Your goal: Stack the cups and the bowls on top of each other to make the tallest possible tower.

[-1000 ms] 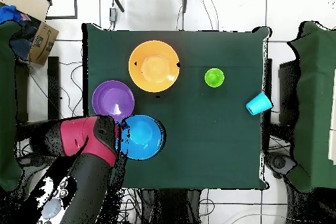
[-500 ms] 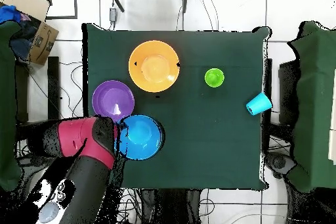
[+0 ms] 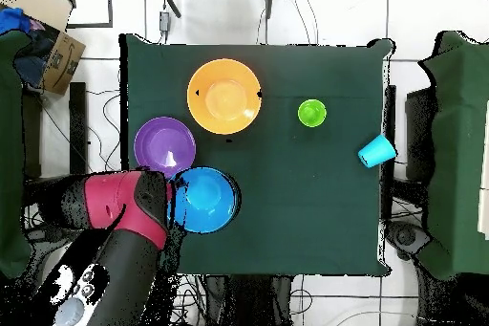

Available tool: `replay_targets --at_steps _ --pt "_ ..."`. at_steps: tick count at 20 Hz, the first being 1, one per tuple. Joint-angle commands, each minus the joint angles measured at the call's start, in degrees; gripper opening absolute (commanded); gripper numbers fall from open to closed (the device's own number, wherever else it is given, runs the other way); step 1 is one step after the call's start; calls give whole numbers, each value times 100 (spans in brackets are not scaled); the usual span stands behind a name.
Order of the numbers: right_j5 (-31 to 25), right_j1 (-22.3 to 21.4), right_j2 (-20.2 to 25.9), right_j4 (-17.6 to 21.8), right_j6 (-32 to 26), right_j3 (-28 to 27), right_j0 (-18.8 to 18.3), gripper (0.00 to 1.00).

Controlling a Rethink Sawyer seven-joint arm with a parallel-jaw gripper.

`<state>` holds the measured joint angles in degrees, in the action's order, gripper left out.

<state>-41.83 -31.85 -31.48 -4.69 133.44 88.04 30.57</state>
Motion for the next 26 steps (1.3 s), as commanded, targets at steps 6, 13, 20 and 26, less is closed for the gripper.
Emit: replay_targets --at_steps 6,13,20,26 --pt "-212 125 318 -261 1216 162 75 0" --pt "-208 113 293 -287 1219 255 113 0" --pt "-182 66 274 -284 1212 381 153 0" --pt "-165 50 270 -287 1161 449 140 0"
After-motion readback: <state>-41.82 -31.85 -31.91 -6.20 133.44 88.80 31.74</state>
